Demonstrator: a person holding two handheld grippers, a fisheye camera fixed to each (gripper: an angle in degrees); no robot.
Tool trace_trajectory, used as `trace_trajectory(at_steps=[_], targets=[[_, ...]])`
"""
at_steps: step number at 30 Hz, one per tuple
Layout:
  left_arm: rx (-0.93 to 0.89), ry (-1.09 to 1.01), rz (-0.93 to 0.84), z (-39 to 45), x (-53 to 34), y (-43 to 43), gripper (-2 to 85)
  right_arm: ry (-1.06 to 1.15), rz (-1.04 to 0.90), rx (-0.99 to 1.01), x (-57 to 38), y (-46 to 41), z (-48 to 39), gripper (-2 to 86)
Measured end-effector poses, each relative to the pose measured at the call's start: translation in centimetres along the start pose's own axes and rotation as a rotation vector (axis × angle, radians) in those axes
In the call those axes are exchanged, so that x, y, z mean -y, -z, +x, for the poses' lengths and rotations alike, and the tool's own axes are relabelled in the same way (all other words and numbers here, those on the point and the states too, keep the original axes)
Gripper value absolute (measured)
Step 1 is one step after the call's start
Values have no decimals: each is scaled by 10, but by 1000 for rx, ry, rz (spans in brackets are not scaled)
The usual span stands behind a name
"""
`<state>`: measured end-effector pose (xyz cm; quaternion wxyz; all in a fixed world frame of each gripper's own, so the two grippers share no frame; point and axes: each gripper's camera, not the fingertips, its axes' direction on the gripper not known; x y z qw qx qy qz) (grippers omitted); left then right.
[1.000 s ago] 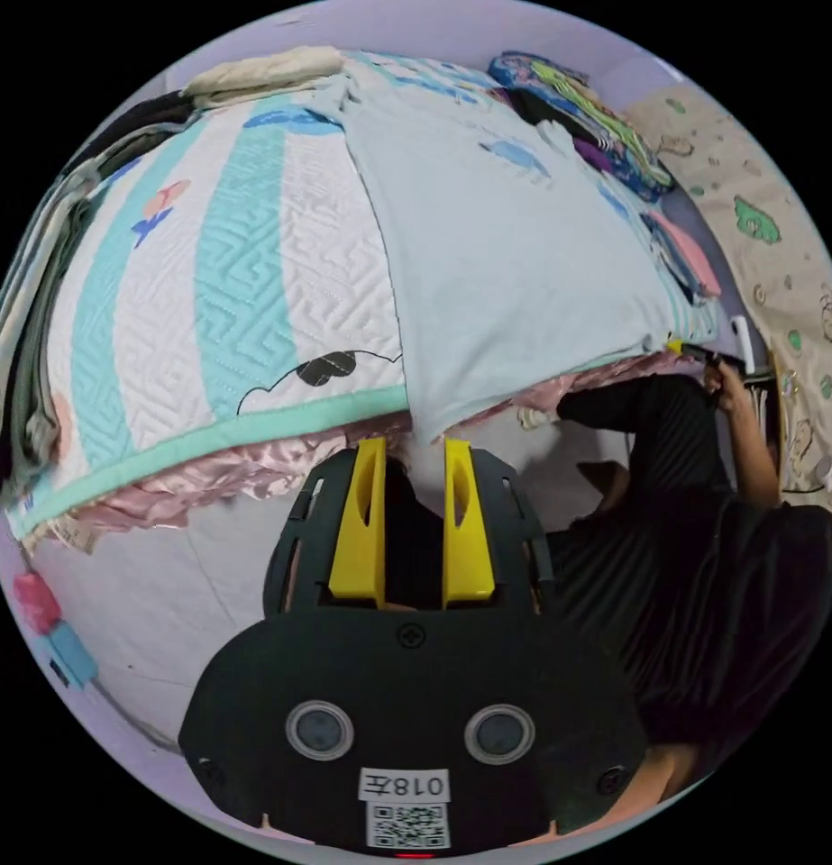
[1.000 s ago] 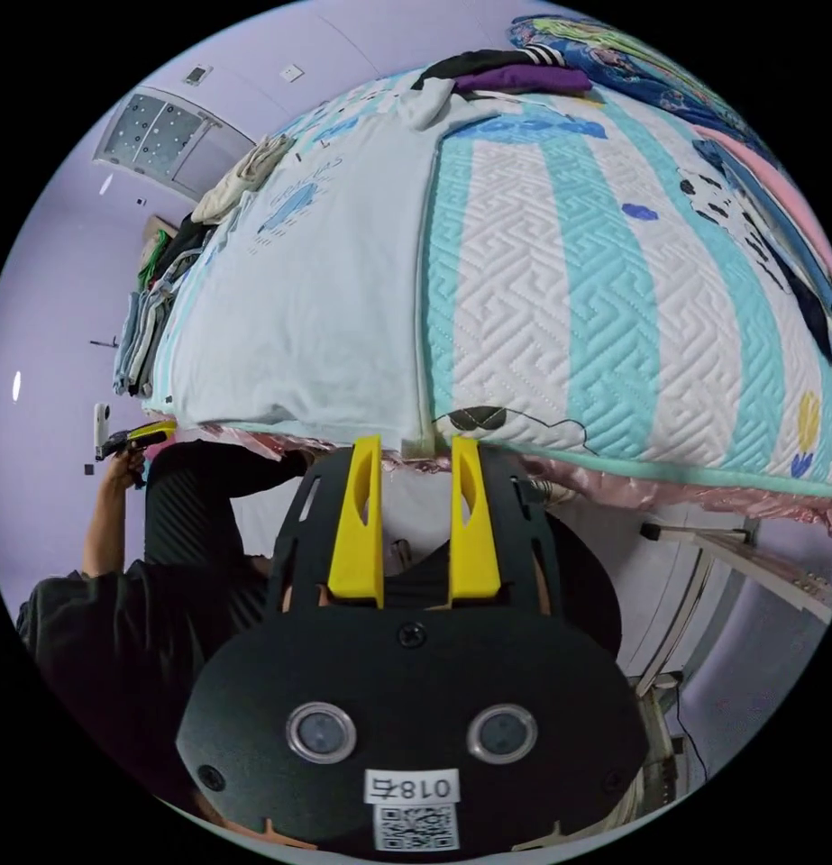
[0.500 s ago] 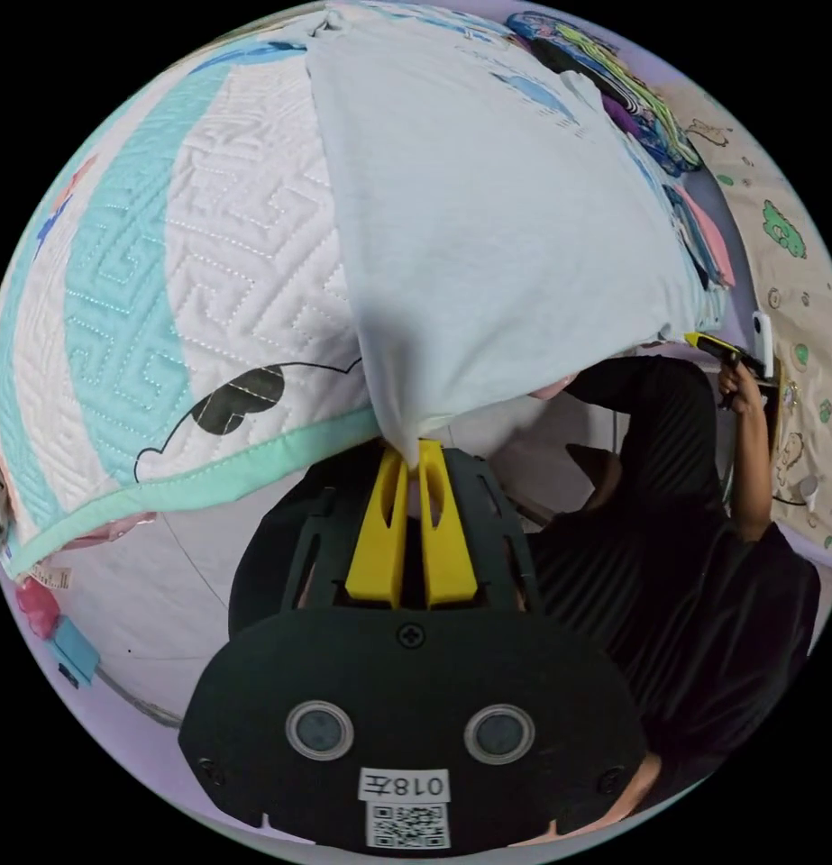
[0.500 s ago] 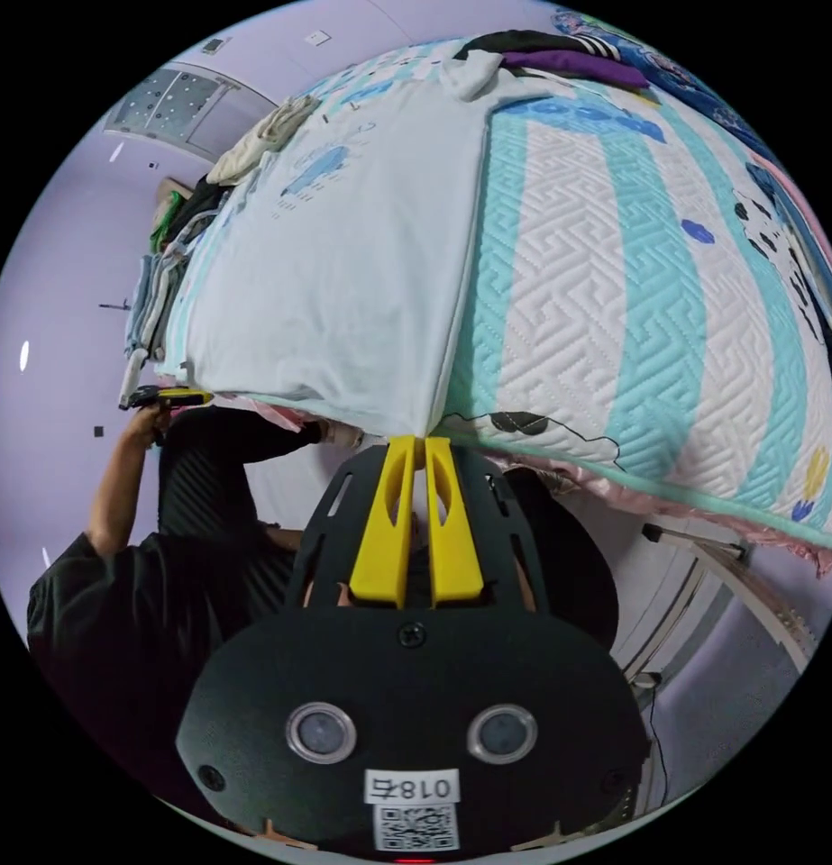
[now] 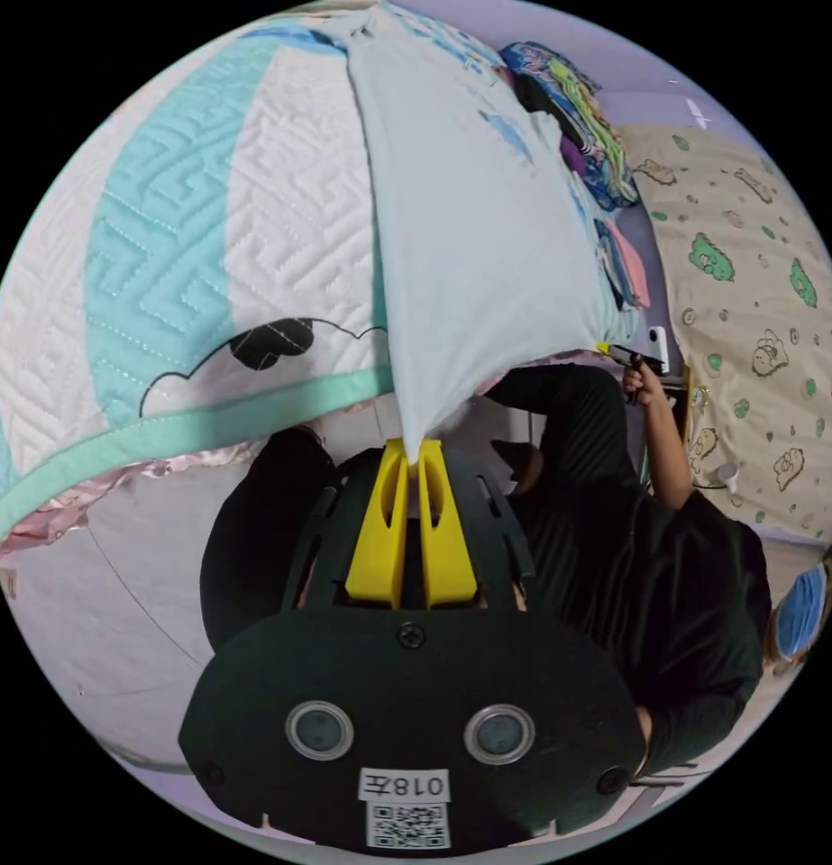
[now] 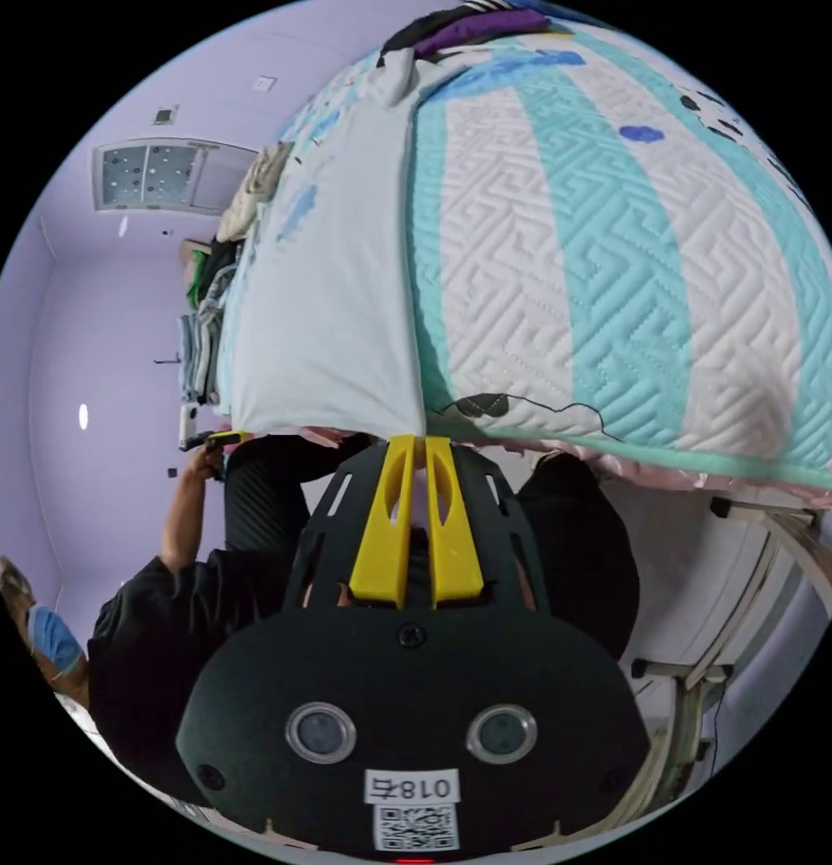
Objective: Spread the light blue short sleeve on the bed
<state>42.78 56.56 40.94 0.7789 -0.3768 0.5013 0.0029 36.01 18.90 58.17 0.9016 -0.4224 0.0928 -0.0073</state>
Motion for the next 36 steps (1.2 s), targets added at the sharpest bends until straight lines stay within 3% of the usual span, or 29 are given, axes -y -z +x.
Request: trace_trajectory(at_steps=[6, 10, 15, 18, 21, 25, 29, 36], targets=[[128, 45, -120, 19, -10, 12, 76, 39, -53, -238, -23, 3, -9, 61], [91, 14, 60, 43, -39, 73, 92, 69, 79, -190, -50, 32, -7, 61], [162, -133, 229, 132, -3, 134, 93, 108, 601, 130, -75, 73, 1, 55], [268, -283, 259, 226, 62, 149, 95, 60, 880, 205, -89, 68, 17, 45], [324, -456, 285, 333, 144, 142, 99, -12, 1031, 199, -102, 45, 38, 27], [357, -685, 271, 484, 283, 79, 111, -53, 1050, 278, -107, 32, 61, 13], [558, -767, 297, 591, 414, -35, 123, -86, 1102, 222, -114, 42, 82, 3], [865, -733, 263, 629, 532, -180, 135, -51, 1088, 318, -117, 43, 98, -2]])
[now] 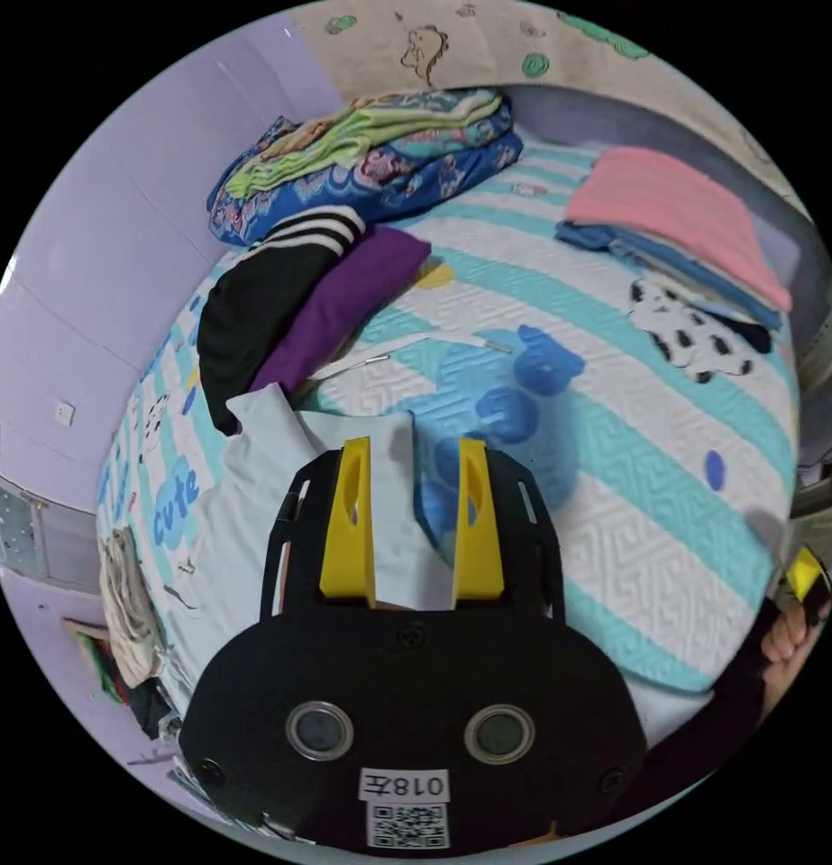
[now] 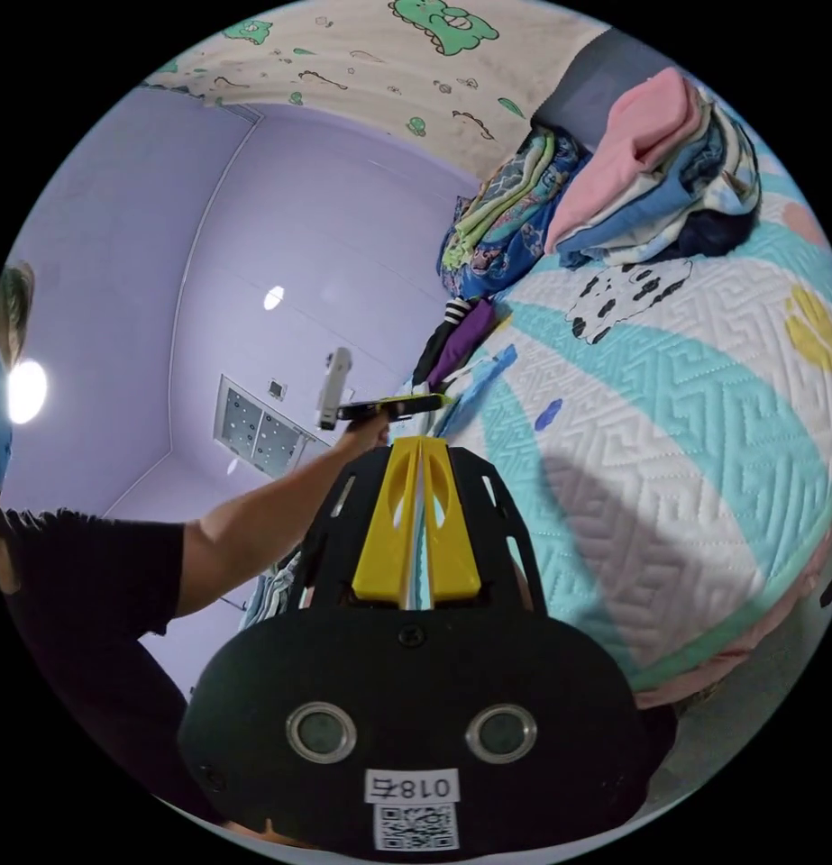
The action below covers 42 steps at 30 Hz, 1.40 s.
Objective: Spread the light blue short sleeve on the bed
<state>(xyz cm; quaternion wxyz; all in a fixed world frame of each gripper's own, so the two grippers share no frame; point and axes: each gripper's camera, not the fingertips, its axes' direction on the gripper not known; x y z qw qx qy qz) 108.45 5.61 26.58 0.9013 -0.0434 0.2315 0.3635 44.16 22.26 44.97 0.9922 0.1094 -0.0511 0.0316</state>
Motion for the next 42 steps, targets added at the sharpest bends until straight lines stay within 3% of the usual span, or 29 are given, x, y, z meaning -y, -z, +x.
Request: trace_trajectory(at_steps=[3, 10, 13, 15, 17, 23, 27, 35, 42], targets=[[51, 31, -54, -6, 7, -32, 132, 10, -16, 19, 1, -4, -2, -3], [-275, 334, 9, -81, -21, -47, -2, -4, -55, 23, 4, -14, -11, 3], [-392, 460, 69, -109, -45, -44, -8, 66, -266, 74, 9, -38, -35, 18], [-470, 539, 114, -125, -61, -41, -9, 180, -522, 10, 11, -57, -69, 47], [-550, 636, 177, -143, -82, -40, -9, 284, -661, -34, 8, -63, -95, 60], [-658, 749, 280, -171, -117, -34, -10, 478, -981, -274, -26, -96, -136, 69], [-677, 763, 314, -180, -128, -30, -9, 480, -1172, -346, -54, -133, -133, 83], [-682, 762, 333, -191, -150, -40, -9, 462, -1214, -330, -56, -167, -150, 84], [-693, 788, 364, -202, -180, -50, -9, 453, -1209, -355, -48, -182, -174, 21]])
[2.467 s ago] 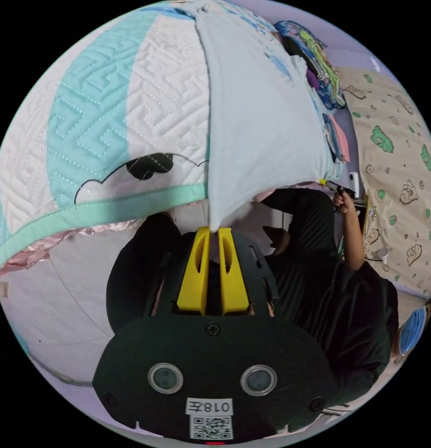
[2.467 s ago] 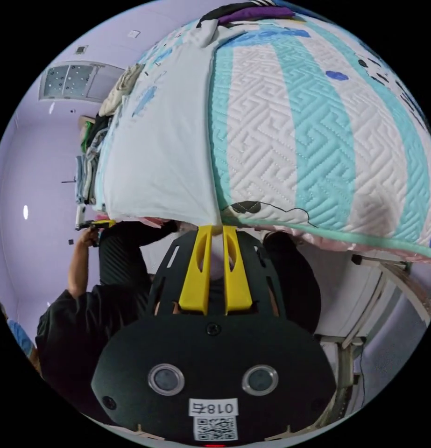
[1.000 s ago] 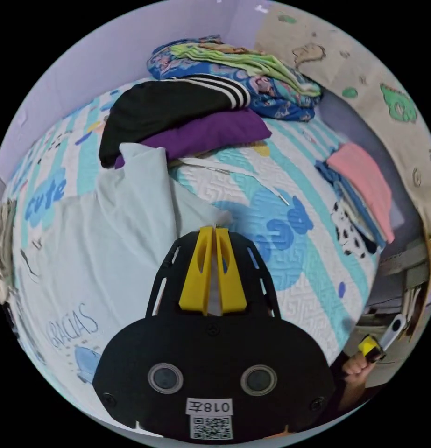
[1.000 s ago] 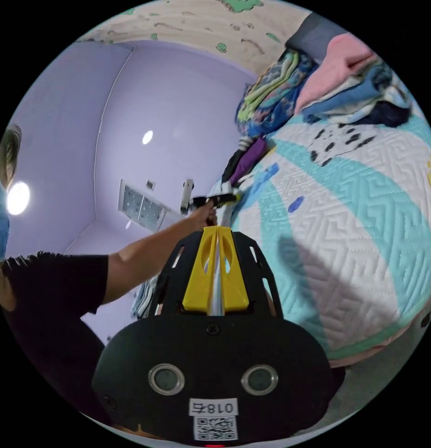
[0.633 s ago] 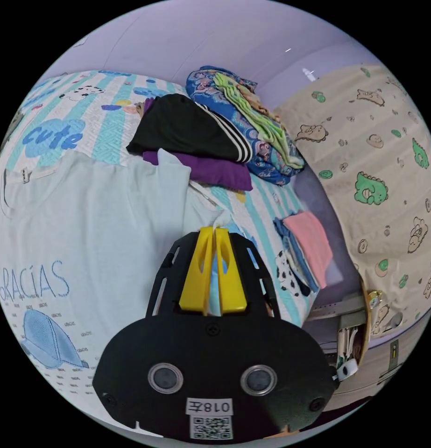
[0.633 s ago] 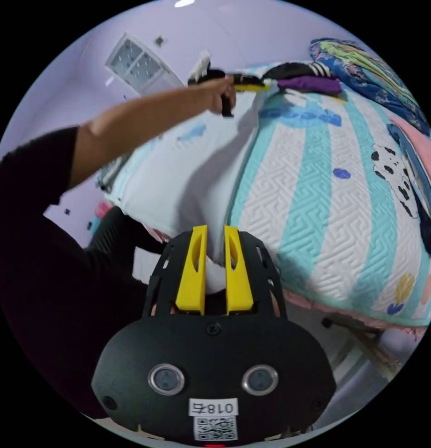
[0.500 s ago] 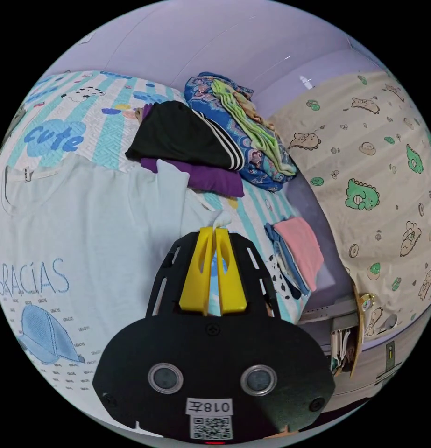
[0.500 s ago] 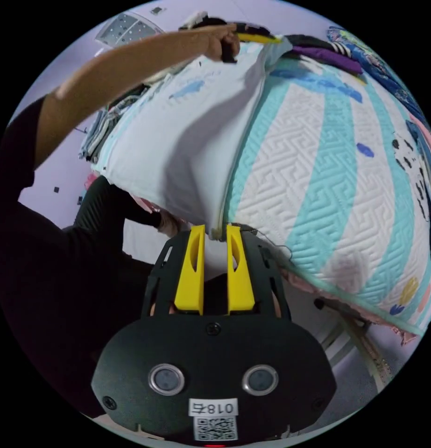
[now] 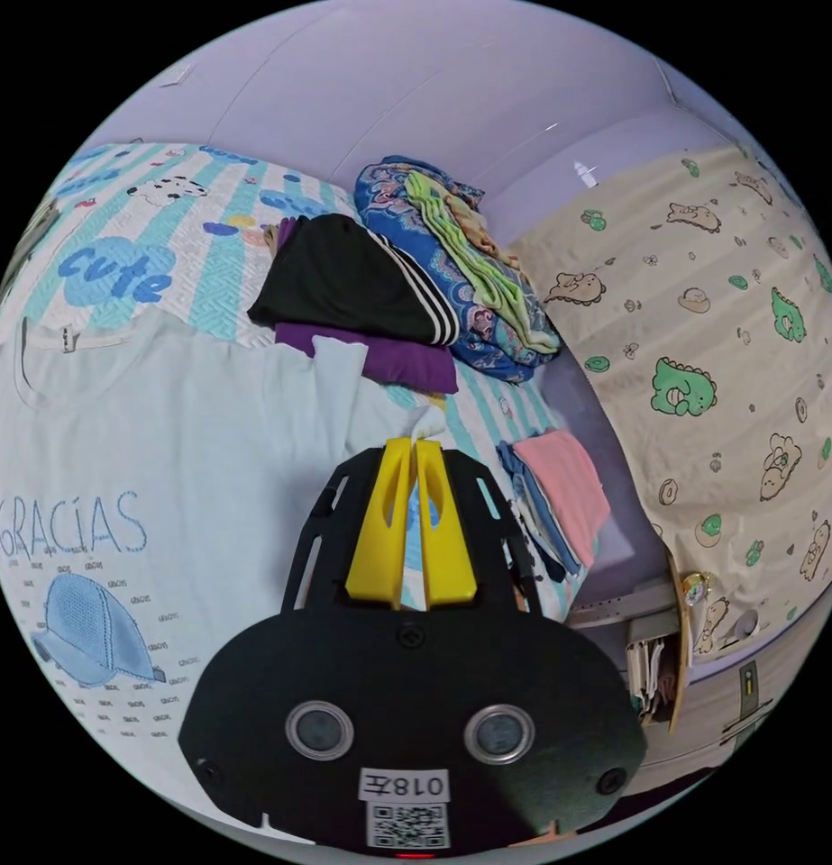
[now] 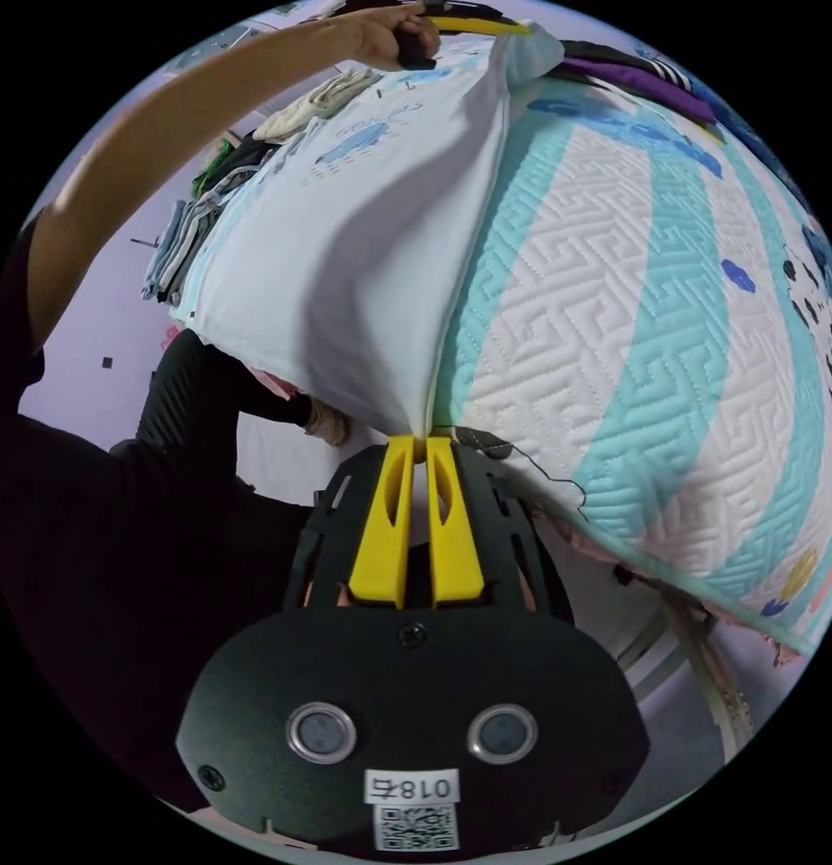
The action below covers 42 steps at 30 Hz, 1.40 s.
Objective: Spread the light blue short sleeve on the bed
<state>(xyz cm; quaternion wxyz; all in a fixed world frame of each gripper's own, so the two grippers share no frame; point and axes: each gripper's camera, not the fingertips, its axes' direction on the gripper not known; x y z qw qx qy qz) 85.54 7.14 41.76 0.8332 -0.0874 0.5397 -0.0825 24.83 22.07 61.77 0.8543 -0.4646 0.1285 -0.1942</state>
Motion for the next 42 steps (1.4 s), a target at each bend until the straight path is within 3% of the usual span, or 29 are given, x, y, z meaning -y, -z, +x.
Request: trace_trajectory(at_steps=[9, 13, 20, 31, 38, 42], targets=[[-99, 10, 149, -70, -32, 89, -9, 155, 122, -99, 32, 74, -89, 8], [-102, 48, 274, -147, -75, 158, -9, 293, 93, -110, 61, 72, -142, 8], [-158, 407, 401, -326, -176, 187, -9, 354, -39, -96, 124, 3, -185, 9], [-211, 405, 334, -374, -172, 178, -9, 414, -81, 119, 145, 20, -180, 12], [-272, 448, 347, -390, -181, 168, -8, 342, 45, 389, 151, 19, -148, 23], [-246, 423, 338, -384, -178, 164, -4, 346, 2, 374, 159, 22, -146, 64]])
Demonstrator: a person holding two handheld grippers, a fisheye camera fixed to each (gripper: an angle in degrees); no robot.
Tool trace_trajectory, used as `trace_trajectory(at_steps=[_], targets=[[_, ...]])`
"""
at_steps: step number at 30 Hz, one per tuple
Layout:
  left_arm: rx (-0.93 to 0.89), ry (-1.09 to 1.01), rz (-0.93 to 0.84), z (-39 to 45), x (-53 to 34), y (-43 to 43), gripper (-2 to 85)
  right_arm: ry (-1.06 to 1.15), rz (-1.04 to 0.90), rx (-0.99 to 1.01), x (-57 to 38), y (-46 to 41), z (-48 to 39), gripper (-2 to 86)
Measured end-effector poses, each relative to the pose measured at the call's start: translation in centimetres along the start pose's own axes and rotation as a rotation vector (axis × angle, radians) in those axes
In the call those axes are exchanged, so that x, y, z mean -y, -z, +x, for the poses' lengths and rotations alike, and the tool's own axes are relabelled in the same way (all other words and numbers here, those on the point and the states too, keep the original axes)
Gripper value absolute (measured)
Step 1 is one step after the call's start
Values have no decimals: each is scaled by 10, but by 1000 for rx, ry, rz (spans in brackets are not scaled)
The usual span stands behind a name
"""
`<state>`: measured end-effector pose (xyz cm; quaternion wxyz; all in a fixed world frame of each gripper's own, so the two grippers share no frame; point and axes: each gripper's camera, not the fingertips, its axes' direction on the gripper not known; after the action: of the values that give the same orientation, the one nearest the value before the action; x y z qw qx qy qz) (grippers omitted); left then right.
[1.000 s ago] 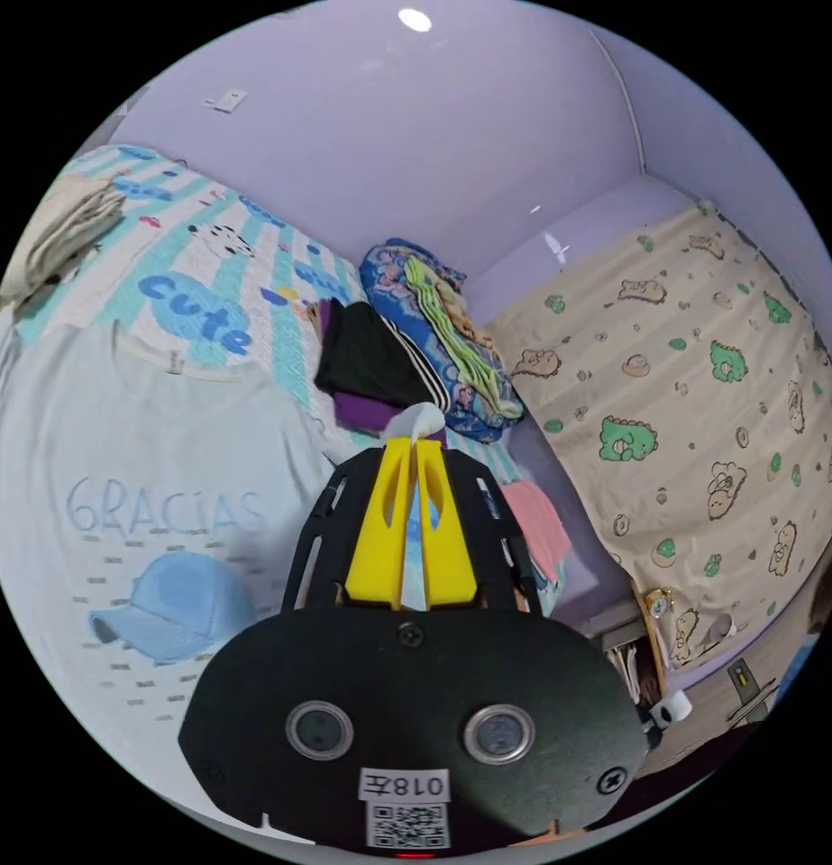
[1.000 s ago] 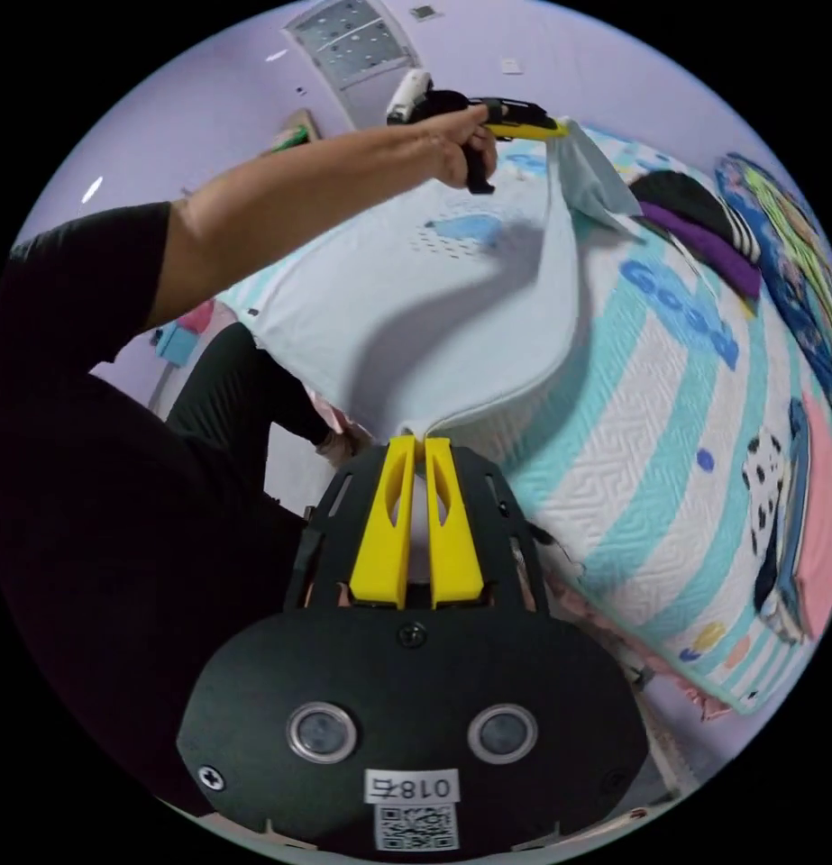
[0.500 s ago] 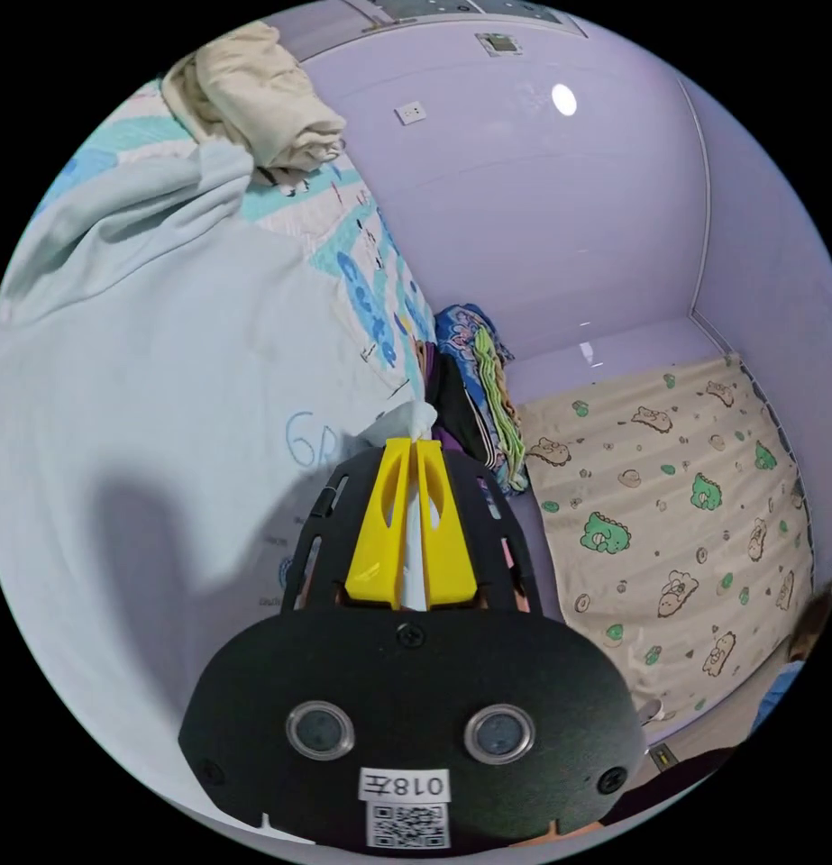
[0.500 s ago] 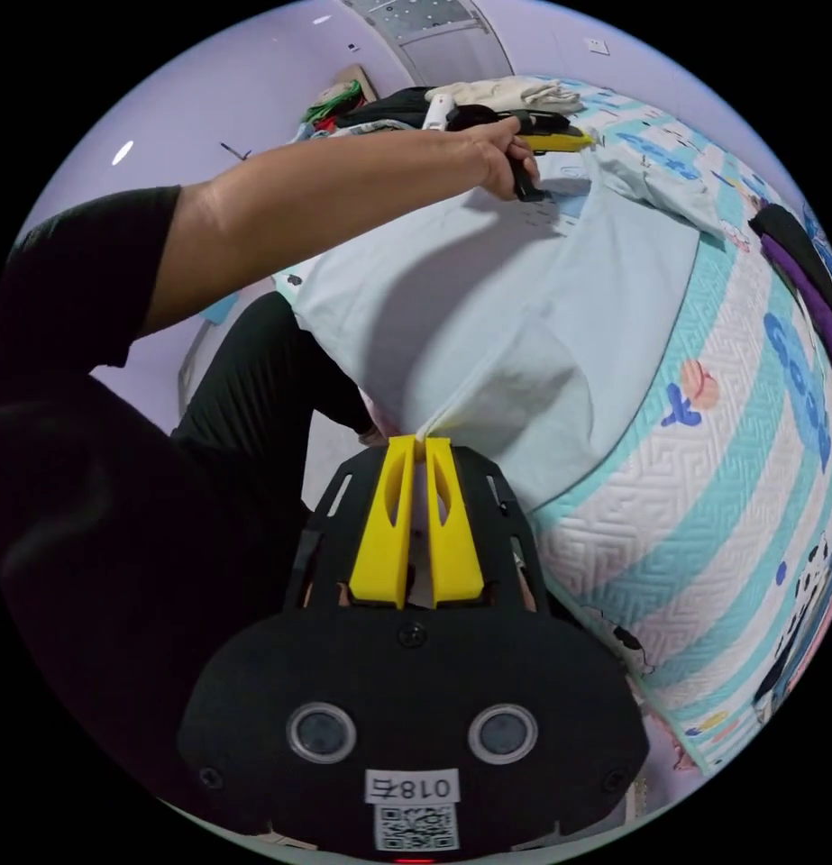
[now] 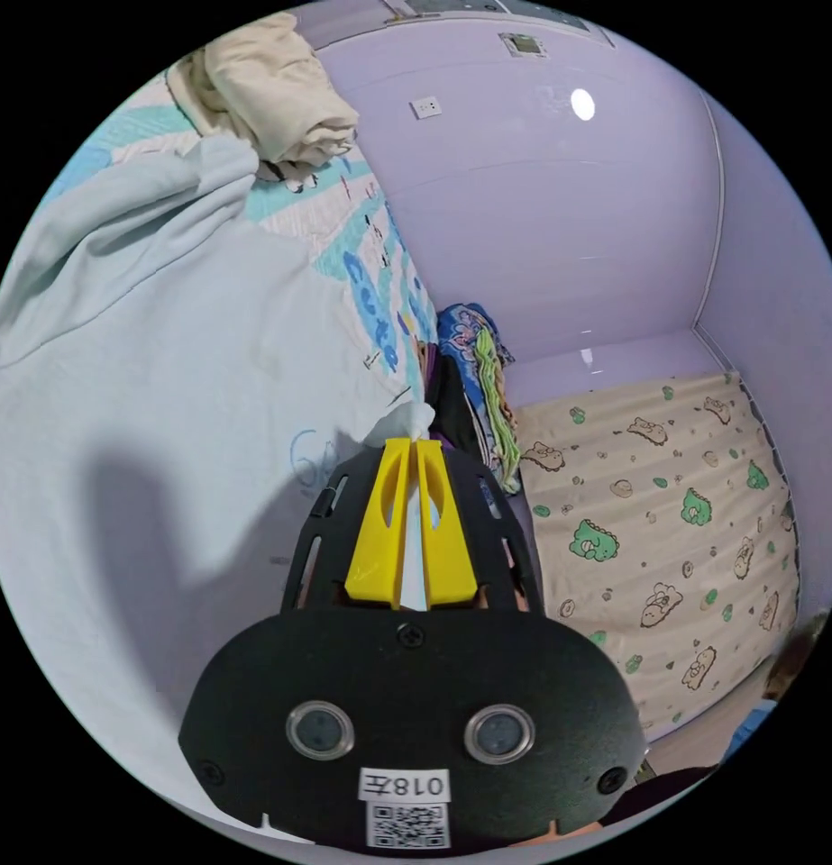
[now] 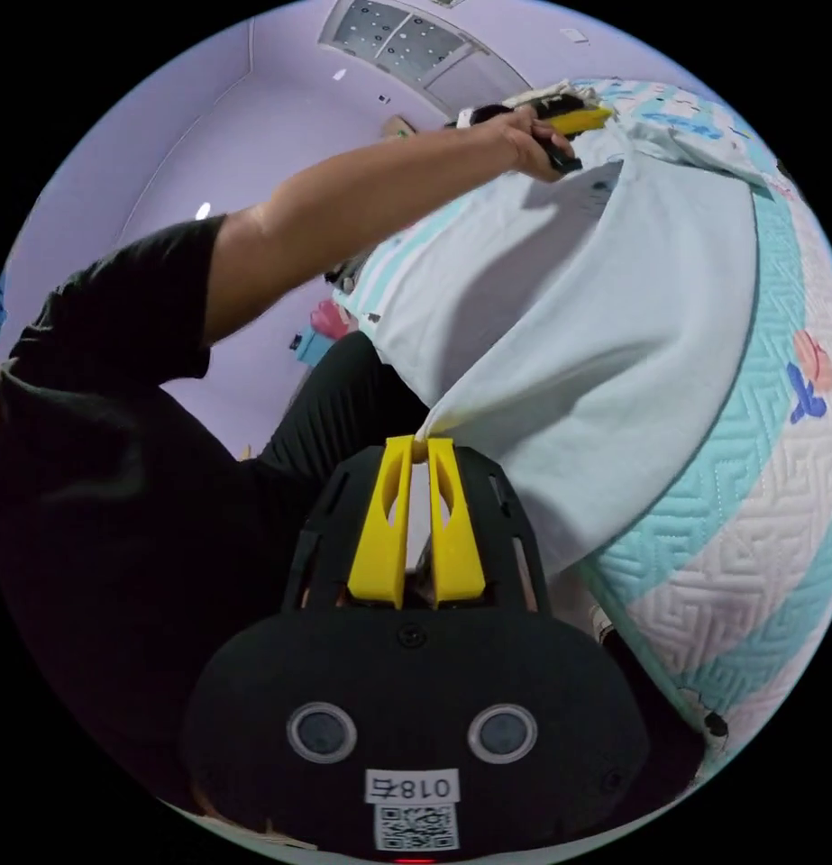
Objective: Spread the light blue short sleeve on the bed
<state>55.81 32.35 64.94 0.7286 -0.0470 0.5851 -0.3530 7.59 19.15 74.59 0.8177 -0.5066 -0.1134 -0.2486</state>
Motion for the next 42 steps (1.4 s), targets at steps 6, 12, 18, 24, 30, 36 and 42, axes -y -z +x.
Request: trace_trajectory(at_steps=[6, 12, 18, 24, 30, 36, 42], targets=[[-34, 69, 20, -22, -9, 14, 70, 72, -153, 177, 4, -14, -9, 102], [-82, -106, 81, 25, -20, 71, 73, -1, 34, 91, -13, 37, -8, 84], [-303, -363, -264, 83, -137, 69, 48, -151, 259, 13, -12, 73, 12, 75], [-314, -320, -682, 76, -261, -3, 49, -359, -1, -207, 1, 53, 15, 62], [-77, -370, -767, 62, -258, -21, 52, -249, 116, -256, 39, 93, -38, 66], [-242, -336, -740, 58, -233, -44, 57, -93, 294, -438, 168, 145, -64, 75], [-147, -333, -772, 35, -232, -81, 50, -47, 320, -707, 333, 164, -25, 82]])
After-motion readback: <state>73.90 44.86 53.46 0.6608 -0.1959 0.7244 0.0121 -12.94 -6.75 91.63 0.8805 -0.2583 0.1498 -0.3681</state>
